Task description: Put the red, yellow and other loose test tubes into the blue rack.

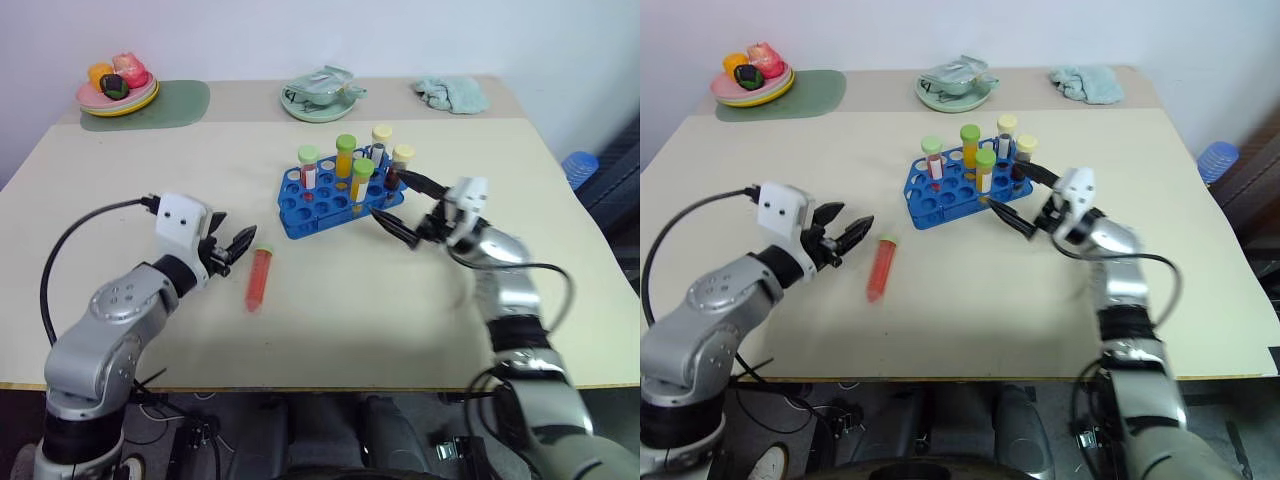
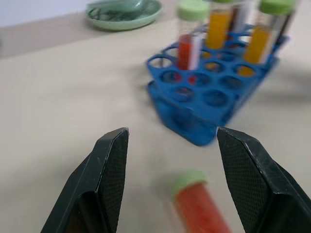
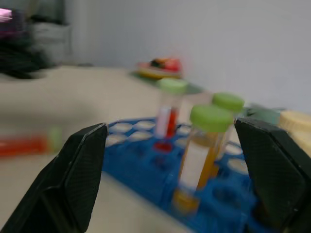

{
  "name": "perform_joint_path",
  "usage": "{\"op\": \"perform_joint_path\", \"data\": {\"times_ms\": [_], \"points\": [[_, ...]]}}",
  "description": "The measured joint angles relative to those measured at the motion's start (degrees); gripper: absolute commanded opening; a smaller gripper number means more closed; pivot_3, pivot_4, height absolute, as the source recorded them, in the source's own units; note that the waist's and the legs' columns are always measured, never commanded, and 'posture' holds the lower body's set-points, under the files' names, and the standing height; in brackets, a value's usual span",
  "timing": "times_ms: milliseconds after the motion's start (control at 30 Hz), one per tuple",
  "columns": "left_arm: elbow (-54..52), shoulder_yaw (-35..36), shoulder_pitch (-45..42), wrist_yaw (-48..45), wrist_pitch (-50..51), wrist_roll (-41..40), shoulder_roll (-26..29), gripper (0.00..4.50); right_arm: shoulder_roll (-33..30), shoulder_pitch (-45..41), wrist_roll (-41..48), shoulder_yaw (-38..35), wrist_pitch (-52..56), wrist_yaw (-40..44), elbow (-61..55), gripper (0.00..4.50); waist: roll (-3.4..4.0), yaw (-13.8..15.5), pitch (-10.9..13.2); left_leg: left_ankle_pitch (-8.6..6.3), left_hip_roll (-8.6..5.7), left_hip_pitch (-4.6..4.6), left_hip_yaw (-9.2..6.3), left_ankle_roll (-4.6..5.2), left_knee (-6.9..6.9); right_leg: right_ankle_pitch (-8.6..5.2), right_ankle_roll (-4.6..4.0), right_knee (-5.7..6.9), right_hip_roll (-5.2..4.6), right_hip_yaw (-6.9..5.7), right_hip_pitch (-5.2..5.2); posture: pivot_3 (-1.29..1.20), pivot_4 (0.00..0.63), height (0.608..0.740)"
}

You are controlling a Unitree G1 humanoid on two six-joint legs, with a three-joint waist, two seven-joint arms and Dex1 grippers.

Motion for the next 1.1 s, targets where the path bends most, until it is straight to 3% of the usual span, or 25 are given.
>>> {"op": "perform_joint_path", "data": {"times_ms": [133, 233, 400, 733, 1000, 1100], "points": [[1.83, 2.08, -10.78, 2.92, 21.38, -4.1, -3.64, 2.91, -8.43, 1.76, 4.51, -1.04, 5.72, 11.41, -1.47, 4.25, -0.04, -0.77, 0.03, -0.02, -0.01, 0.09, 0.02, 0.05, 0.05, -0.01, 0.01, 0.0, 0.03, -0.03, 0.14, 0.0, 0.15, 0.74], [7.57, 1.89, -18.43, 5.42, 29.97, -6.56, -5.38, 2.91, -10.67, -0.04, 5.53, -0.75, 7.84, 17.88, -0.24, 4.25, -0.06, -1.14, 0.04, -0.03, 0.04, 0.21, 0.02, 0.05, 0.0, -0.01, 0.01, 0.02, 0.08, 0.0, 0.17, 0.0, 0.15, 0.74], [20.73, -1.14, -22.99, 14.33, 30.82, -15.29, -1.41, 2.91, -10.97, -1.21, 5.43, 1.29, 7.57, 22.15, 1.87, 4.25, -0.1, -0.78, 0.06, -0.02, 0.03, 0.18, -0.02, 0.04, 0.03, -0.01, 0.01, 0.01, 0.01, 0.01, 0.15, 0.0, 0.15, 0.74], [41.61, -9.73, -31.27, 43.72, 30.82, -41.04, -0.14, 2.91, -9.34, -4.12, 3.96, 3.39, 5.22, 22.86, 4.14, 4.25, -0.13, 0.8, 0.08, 0.17, -0.03, 0.04, -0.03, -0.33, 0.09, 0.0, 0.04, 0.01, -0.18, 0.02, 0.02, 0.0, 0.15, 0.74], [53.04, -13.29, -35.14, 62.43, 30.53, -60.09, 1.65, 2.91, -9.08, -2.96, 3.74, 3.25, 5.0, 22.28, 3.93, 4.25, -0.13, 0.83, 0.07, 0.2, -0.08, -0.03, 0.01, -0.38, 0.08, 0.01, 0.04, 0.04, -0.21, 0.05, -0.1, 0.0, 0.15, 0.74], [53.49, -17.94, -35.08, 71.52, 26.16, -70.92, 3.82, 2.91, -9.01, -1.9, 3.74, 3.03, 4.87, 21.66, 3.63, 4.25, -0.13, 0.85, 0.07, 0.24, 0.01, -0.05, 0.0, -0.46, 0.08, 0.01, 0.05, 0.08, -0.26, 0.06, -0.15, 0.0, 0.15, 0.74]]}}
